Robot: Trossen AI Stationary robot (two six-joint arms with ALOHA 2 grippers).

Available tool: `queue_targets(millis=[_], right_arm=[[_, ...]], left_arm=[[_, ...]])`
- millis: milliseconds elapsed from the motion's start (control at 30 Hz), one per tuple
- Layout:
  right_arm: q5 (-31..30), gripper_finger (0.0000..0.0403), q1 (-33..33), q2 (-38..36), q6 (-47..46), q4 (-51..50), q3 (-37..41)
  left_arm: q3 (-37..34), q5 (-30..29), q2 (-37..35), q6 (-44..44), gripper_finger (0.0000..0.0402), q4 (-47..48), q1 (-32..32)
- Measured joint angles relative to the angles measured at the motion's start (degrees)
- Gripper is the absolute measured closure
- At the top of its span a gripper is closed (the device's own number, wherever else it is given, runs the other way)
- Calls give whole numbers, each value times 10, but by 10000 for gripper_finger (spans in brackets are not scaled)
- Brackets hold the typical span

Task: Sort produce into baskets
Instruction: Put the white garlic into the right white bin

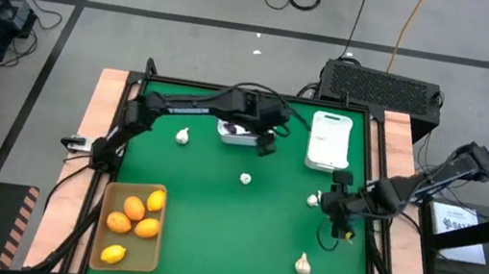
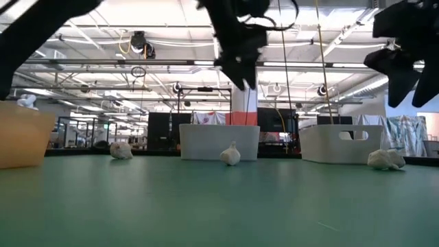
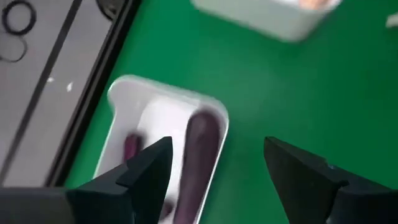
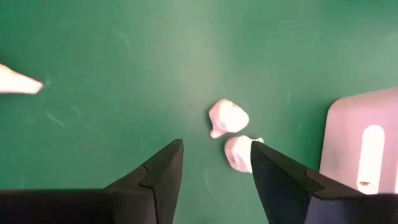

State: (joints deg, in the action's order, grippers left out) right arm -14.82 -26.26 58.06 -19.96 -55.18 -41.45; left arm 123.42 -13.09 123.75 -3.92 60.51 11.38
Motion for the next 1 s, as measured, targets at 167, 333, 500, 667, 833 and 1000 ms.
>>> queue_targets(millis=[167, 333, 500, 667, 833, 1000], right_arm=[[36, 200, 58, 3, 25, -1, 0], [62, 162, 105, 38, 37, -3, 0], [71, 139, 138, 109, 49, 0, 0], [92, 133, 155, 166, 61, 6, 0], [93, 133, 154, 188, 61, 14, 0], [93, 133, 154, 200, 61, 56, 0]], left_arm=[[-38, -10, -59, 16, 141, 92, -12], [-150, -10, -151, 2, 141, 99, -20], [-335, -12, -279, -43, 141, -7, -35], [-516, -22, -388, -96, 141, -139, -54], [-627, -22, -455, -126, 141, -228, -72], [-674, -33, -502, -138, 141, -260, -82]])
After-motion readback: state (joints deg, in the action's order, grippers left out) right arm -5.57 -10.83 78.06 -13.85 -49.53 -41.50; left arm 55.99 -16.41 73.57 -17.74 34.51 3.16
